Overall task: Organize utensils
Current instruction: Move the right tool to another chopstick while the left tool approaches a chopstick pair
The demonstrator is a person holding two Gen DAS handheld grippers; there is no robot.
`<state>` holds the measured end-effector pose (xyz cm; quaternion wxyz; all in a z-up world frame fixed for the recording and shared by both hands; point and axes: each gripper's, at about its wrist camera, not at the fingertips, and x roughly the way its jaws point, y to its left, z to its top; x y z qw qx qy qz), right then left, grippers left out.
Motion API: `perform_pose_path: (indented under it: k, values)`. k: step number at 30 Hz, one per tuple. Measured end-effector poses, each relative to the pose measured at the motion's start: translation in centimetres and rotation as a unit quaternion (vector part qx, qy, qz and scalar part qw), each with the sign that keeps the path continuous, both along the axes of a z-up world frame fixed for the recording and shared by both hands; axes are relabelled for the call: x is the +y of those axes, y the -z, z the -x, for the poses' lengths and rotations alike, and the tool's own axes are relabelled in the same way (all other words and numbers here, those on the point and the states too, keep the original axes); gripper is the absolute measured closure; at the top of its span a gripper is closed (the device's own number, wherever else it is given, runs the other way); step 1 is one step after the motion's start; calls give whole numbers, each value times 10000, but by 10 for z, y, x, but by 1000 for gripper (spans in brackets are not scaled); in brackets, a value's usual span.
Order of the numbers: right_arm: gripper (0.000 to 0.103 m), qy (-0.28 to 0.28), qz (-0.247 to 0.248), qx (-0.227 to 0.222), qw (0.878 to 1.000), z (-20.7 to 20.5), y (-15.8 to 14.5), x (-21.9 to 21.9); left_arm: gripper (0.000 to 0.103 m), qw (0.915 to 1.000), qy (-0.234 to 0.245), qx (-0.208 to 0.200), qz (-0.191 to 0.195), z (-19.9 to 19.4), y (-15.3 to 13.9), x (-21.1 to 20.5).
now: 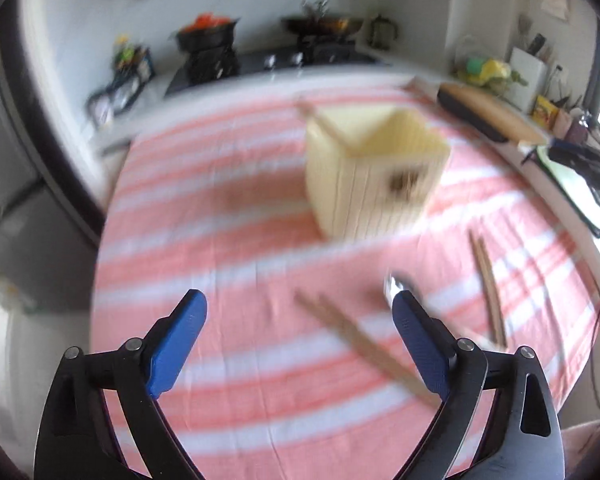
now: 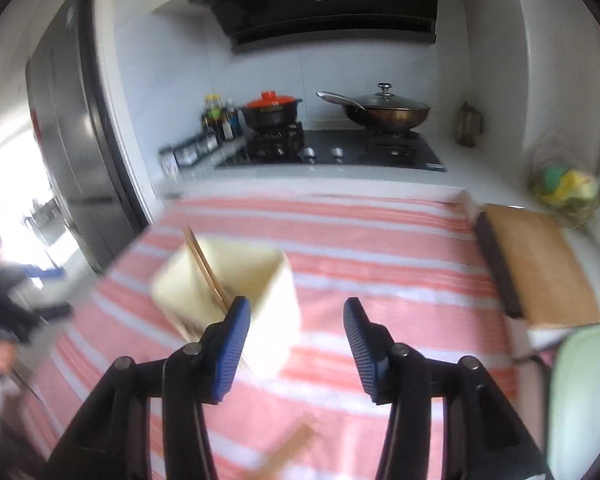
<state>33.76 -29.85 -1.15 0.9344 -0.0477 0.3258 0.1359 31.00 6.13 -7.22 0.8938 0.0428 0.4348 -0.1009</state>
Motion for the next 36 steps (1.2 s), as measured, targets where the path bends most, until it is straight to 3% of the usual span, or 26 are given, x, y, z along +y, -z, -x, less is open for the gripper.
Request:
perform_pose_path:
  k: [3,6,11,14,19,23,28,31,36]
  values:
    - [53,476,327,188,9982,57,63,-18,8,9973,-401,282,550,40,57,12]
    - [53,832,249,527,9948,100,121,-25,8,9954,-740,202,574,60,91,15]
    - [53,1172,-49,639,9910,144,168,-23,8,9901,-1141,274,770,65,123,16]
    - [53,1184,120,281,9925,150,160,-14,6,9912,-1191,73,579,65,124,6]
    - [54,1139,68,583,9918,139,167,-12,2,9927,-1153,152,310,61,131,0]
    - [59,969,-448,977,9895,127,162,4,1,9934,-1122,195,128,60,133,-5]
    - [70,972,-1091,1513,9776,100,165,30,1,9934,-1113,181,221,61,132,-2]
    - [72,1056,-841,1641,9772,89,172,49,1,9933,-1114,178,231,61,132,-2]
    - [72,1004,221,1342,9856,92,173,76,1,9933,-1112,171,272,61,131,-2]
